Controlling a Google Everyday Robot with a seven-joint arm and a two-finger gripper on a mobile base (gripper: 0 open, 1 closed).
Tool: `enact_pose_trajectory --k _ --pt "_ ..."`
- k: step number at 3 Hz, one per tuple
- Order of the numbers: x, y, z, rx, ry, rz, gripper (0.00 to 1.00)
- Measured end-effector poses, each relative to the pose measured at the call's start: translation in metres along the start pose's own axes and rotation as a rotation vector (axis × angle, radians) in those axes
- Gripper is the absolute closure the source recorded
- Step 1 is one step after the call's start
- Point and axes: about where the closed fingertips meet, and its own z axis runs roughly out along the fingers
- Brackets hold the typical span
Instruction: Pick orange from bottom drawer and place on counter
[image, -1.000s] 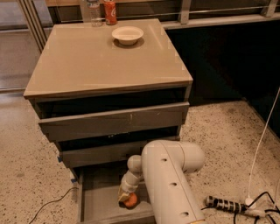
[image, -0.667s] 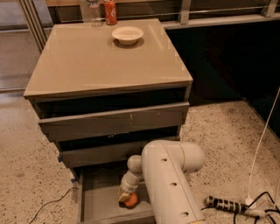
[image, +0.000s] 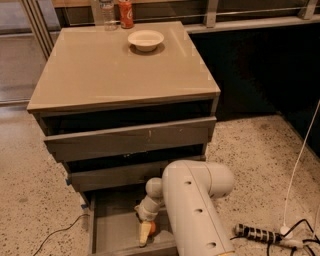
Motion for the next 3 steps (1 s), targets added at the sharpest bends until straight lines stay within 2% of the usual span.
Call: enact_pose_trajectory --k 2,3 --pt "0.001 -0.001 0.002 -0.013 -0.016 0.002 0.0" --pt "0.023 -0.012 -0.004 -0.006 -0.025 0.047 0.0"
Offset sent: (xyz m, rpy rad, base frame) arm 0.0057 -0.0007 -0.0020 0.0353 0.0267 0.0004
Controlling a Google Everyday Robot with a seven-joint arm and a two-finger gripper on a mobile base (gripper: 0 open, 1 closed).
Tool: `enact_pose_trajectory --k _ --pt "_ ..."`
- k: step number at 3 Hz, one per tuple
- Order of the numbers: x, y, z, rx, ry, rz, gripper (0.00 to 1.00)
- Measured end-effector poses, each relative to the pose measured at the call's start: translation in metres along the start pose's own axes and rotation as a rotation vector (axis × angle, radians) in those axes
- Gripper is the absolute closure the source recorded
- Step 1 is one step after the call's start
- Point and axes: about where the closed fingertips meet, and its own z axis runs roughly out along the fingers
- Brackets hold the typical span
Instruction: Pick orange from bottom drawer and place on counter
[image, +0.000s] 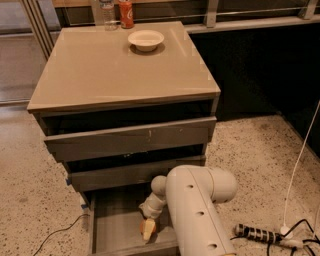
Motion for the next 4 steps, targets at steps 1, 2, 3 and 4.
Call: enact_pose_trajectory --k 1,2,3,4 --pt "0.003 0.0 0.001 0.001 -0.007 0.002 0.0" --pt "0.013 0.001 0.005 0.005 -0.033 0.002 0.0" --pt "0.013 0.001 0.005 0.005 -0.033 0.002 0.0" --pt "0.013 0.001 0.005 0.005 -0.033 0.002 0.23"
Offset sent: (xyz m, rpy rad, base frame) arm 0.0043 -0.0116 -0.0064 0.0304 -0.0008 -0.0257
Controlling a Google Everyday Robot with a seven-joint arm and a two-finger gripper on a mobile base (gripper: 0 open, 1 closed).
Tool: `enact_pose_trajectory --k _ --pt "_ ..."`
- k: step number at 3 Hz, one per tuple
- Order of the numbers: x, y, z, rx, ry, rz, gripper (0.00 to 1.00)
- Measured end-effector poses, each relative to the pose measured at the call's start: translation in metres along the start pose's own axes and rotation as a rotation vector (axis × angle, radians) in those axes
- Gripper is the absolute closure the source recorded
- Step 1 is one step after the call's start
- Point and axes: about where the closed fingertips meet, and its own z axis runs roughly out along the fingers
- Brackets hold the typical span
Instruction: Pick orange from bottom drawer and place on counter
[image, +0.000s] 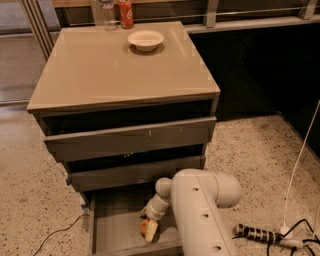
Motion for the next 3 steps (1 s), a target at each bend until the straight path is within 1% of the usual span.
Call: enact_pose_trajectory --k 3 --pt "0.0 0.0001 0.0001 0.0 0.0 0.0 0.93"
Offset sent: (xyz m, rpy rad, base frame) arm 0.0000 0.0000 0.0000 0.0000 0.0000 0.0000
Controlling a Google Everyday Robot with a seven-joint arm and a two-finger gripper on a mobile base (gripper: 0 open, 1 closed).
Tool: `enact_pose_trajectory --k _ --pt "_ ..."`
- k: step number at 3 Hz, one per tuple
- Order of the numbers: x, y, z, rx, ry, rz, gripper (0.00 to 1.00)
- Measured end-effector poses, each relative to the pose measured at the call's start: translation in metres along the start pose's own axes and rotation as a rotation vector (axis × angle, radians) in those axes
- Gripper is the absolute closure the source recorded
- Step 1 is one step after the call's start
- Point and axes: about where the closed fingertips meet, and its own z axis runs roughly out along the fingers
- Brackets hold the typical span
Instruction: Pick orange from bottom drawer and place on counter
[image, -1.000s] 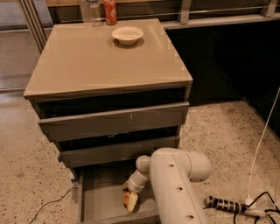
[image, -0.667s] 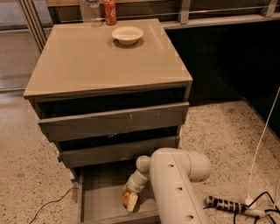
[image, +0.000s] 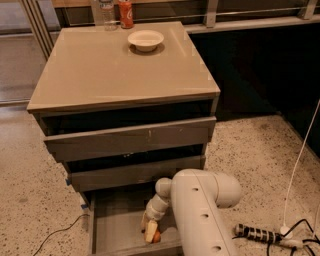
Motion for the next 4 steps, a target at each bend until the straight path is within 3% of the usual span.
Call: enact_pose_trajectory --k 1,2,4 --pt "0.0 0.0 0.0 0.0 0.0 0.0 1.0" --pt "0.0 0.0 0.0001 0.0 0.0 0.0 0.85" --pt "0.0 0.0001 0.0001 0.0 0.0 0.0 0.39"
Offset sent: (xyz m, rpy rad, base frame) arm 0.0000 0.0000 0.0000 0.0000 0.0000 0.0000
